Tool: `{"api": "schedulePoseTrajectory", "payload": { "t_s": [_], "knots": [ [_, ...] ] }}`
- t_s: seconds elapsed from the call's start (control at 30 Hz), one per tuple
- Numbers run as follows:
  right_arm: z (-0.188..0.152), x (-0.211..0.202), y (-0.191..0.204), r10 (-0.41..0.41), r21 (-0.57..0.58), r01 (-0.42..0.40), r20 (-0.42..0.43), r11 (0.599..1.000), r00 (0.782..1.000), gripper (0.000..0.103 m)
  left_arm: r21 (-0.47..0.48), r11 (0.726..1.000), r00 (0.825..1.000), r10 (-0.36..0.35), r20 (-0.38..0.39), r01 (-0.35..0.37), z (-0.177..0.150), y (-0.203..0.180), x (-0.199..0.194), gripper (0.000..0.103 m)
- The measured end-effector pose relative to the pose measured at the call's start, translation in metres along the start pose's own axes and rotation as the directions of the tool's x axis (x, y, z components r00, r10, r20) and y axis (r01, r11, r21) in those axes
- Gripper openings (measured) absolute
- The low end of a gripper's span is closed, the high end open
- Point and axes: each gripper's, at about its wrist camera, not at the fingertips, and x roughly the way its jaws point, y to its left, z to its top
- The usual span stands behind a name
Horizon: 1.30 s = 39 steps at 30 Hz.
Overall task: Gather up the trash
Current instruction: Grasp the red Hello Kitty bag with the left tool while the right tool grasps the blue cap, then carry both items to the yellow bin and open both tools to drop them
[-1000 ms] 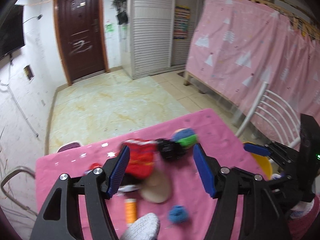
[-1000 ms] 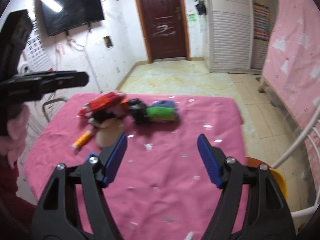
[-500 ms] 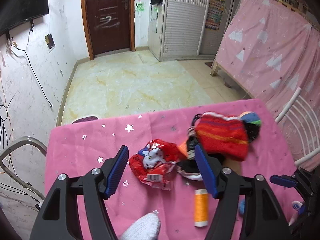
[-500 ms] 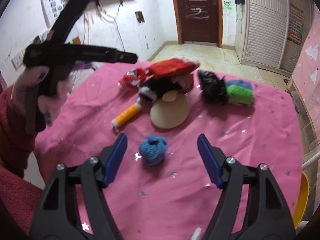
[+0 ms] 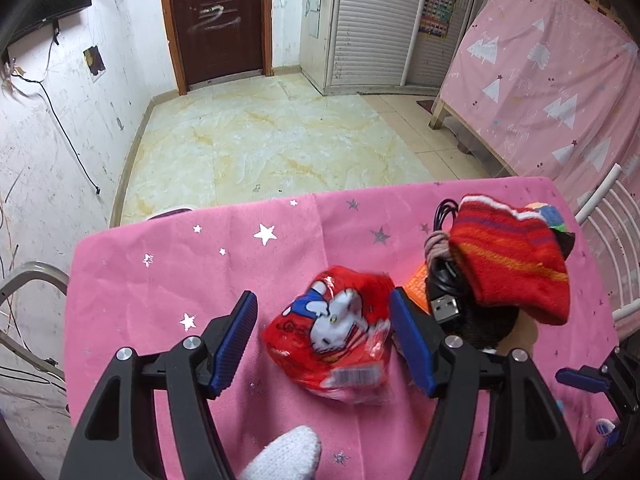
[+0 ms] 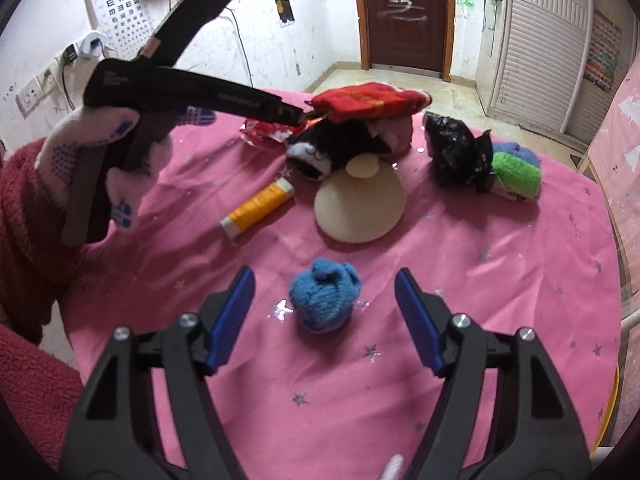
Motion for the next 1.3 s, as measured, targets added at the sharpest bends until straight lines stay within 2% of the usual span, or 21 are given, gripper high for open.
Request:
{"api": "schedulePoseTrajectory", "payload": {
  "t_s": [0.07,0.13,0.2,0.23,0.27,0.3,0.33,0.37,0.6,0.83,1.03,1.17,1.3],
  "knots": [
    [-0.001,0.002,0.001,-0.010,-0.007,0.010,-0.009,1.000,1.000,0.057,0.006,1.000,1.000,-0.003,-0.004,0.003,0.000,-0.001,0.004,0.060],
    [0.000,0.008,0.005,-0.016,-0.012,0.016,-0.019,1.000,1.000,0.049,0.013,1.000,1.000,-0.001,-0.005,0.001,-0.001,-0.003,0.007,0.060],
    [-0.001,0.010,0.004,-0.025,-0.013,0.024,-0.024,1.000,0.999,0.046,0.021,1.000,1.000,0.008,0.003,-0.009,-0.004,-0.006,0.008,0.057],
    [-0.001,0.010,0.005,-0.032,-0.016,0.032,-0.022,0.999,0.999,0.041,0.024,1.000,1.000,0.013,0.004,-0.013,-0.006,-0.007,0.008,0.044],
    [-0.001,0.010,0.005,-0.039,-0.014,0.038,-0.020,0.999,0.999,0.032,0.028,1.000,1.000,0.011,0.002,-0.011,-0.007,-0.008,0.008,0.041],
    [-0.002,0.010,0.005,-0.040,-0.011,0.040,-0.019,0.999,0.999,0.029,0.030,0.999,1.000,0.012,0.006,-0.012,-0.009,-0.008,0.007,0.037],
    [-0.003,0.010,0.004,-0.042,-0.011,0.042,-0.019,0.999,0.999,0.027,0.033,0.999,1.000,0.016,0.008,-0.016,-0.010,-0.010,0.006,0.027],
    [-0.004,0.009,0.006,-0.048,-0.022,0.048,-0.020,0.999,0.999,0.027,0.033,0.999,1.000,0.022,0.010,-0.022,-0.010,-0.012,0.005,0.024],
    [-0.006,-0.007,-0.002,-0.028,0.008,0.028,0.032,1.000,0.999,0.026,0.005,0.997,0.995,0.079,0.053,-0.079,-0.010,-0.009,-0.019,0.023],
    [-0.009,-0.043,-0.029,-0.052,0.075,0.043,0.125,0.996,0.991,0.027,0.015,0.996,0.984,0.087,0.157,-0.091,0.000,-0.020,-0.079,0.023],
    [-0.018,-0.077,-0.064,-0.105,0.139,0.079,0.198,0.987,0.975,0.027,0.052,0.997,0.966,0.038,0.254,-0.053,0.013,-0.070,-0.128,0.023],
    [-0.029,-0.101,-0.098,-0.169,0.196,0.124,0.237,0.973,0.957,0.027,0.098,0.995,0.958,-0.018,0.287,-0.011,0.015,-0.117,-0.148,0.023],
    [-0.043,-0.123,-0.132,-0.228,0.250,0.164,0.257,0.954,0.939,0.027,0.162,0.986,0.954,-0.088,0.287,0.042,0.011,-0.166,-0.156,0.023]
  ]
}}
